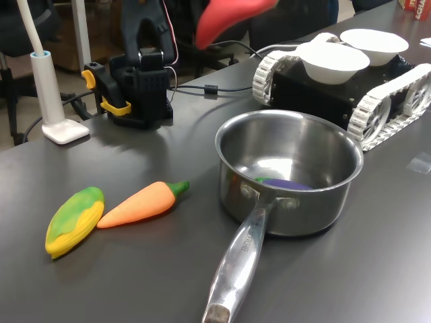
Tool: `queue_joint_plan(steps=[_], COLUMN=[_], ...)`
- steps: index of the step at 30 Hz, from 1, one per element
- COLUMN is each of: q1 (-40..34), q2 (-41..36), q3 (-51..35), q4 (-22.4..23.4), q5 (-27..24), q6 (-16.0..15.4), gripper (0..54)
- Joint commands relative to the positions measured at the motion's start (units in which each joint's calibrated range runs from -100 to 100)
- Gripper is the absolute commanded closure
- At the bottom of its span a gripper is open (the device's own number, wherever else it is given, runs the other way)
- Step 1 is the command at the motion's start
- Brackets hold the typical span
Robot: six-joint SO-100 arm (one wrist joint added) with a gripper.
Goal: Pick up the chilli and place them in the pan
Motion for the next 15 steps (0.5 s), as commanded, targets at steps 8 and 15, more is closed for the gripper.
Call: queue_joint_plan(steps=[8, 15], q1=[-11.5, -20.1], q2=[-4.4, -6.5], q3=[3.4, 8.6], q4=[-4.7, -7.1], q5=[-0.9, -1.0], q6=[-0.6, 4.5], gripper=[53.6, 53.6])
